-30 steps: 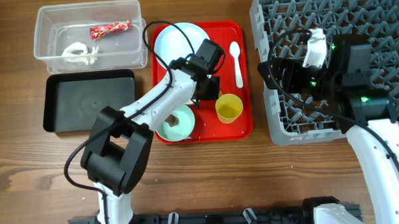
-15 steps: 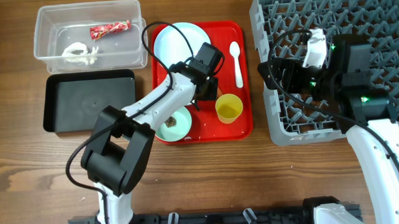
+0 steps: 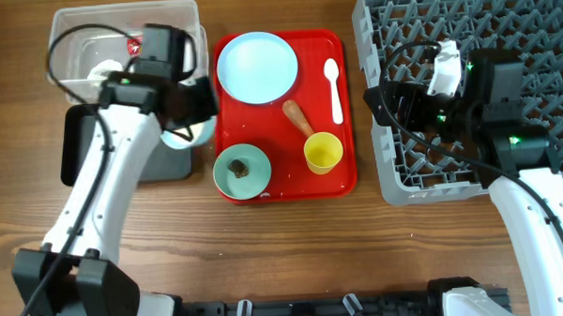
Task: Sort waste into correct bins and load items into the dishwasher rack
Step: 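Tip the light-blue bowl over the black tray to pour rice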
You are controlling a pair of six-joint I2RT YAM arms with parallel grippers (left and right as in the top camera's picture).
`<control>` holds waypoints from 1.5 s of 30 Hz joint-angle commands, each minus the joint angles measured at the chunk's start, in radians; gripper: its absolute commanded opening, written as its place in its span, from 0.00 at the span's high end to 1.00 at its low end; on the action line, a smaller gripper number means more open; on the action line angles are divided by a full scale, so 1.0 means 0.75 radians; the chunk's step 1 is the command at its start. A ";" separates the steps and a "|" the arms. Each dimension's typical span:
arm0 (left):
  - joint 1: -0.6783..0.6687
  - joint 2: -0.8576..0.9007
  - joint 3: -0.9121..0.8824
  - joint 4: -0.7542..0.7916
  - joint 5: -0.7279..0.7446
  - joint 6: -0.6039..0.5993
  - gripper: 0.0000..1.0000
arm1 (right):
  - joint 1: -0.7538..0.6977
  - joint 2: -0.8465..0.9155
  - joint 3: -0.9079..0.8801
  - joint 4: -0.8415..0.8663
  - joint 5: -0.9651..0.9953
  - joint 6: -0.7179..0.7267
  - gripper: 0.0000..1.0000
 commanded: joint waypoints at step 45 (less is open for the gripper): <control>1.091 0.388 -0.199 0.243 1.855 -0.003 0.96 | 0.007 0.011 0.015 0.009 0.049 0.008 0.01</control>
